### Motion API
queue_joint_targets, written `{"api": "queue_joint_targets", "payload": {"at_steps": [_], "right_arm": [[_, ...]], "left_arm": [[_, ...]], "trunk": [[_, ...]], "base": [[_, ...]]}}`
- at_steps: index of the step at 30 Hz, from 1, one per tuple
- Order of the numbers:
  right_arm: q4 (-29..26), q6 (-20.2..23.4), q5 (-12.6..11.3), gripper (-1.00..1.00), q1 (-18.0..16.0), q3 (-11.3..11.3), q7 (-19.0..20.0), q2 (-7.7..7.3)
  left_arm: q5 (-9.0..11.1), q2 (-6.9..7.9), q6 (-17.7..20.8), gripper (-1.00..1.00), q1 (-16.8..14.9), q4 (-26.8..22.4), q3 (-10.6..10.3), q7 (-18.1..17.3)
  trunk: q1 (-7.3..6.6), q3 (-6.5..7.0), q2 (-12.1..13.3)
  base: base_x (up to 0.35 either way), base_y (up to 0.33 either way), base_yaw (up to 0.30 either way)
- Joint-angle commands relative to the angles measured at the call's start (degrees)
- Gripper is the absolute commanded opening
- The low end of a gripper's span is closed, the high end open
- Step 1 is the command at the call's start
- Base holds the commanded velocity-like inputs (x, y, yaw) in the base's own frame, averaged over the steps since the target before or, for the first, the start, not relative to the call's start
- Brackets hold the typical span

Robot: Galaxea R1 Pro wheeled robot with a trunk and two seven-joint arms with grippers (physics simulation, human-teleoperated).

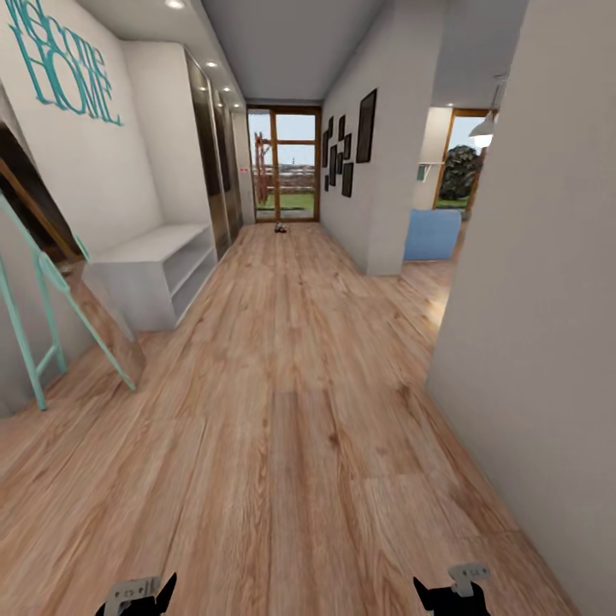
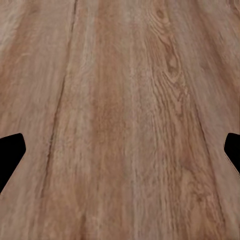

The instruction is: Pick up the two gym shoes and the two sandals from the corridor floor and place them onto the hallstand (shoe rack) in the corridor, making sure they are on the rack and not on the floor. Arrange them so the two gym shoes are next to each other and the two sandals are next to each other.

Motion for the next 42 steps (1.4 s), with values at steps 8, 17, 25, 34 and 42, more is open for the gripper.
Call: {"api": "queue_joint_targets", "payload": {"at_steps": [8, 17, 25, 34, 42], "right_arm": [[0.11, -0.24, 0.16, 1.0, -0.04, -0.32, 0.43, -0.04], [0.21, -1.24, 0.21, 1.0, -0.03, -0.24, 0.43, 0.01], [0.23, -1.88, 0.21, 1.0, -0.04, -0.23, 0.43, 0.04], [0.37, -4.04, 0.21, 1.0, -0.04, -0.23, 0.43, -0.03], [0.42, -4.42, 0.21, 1.0, -0.03, -0.3, 0.43, -0.11]], "left_arm": [[0.41, -0.19, -0.01, 1.0, 0.01, 0.06, 0.23, 0.08], [0.41, -0.24, -0.03, 1.0, 0.05, 0.0, 0.23, 0.15], [0.41, -0.25, -0.04, 1.0, 0.05, 0.05, 0.23, 0.14], [0.41, -0.25, -0.03, 1.0, 0.05, 0.06, 0.23, 0.17], [0.41, -0.25, -0.02, 1.0, 0.05, 0.06, 0.23, 0.16]], "trunk": [[0.02, -0.05, -0.02], [0.02, -0.05, -0.02], [0.02, -0.05, -0.02], [0.02, -0.05, -0.02], [0.02, -0.05, -0.02]], "base": [[0.337, 0.0, -0.017], [0.337, 0.0, -0.001], [0.337, 0.0, 0.03], [0.337, 0.0, 0.22], [0.337, 0.0, 0.126]]}}
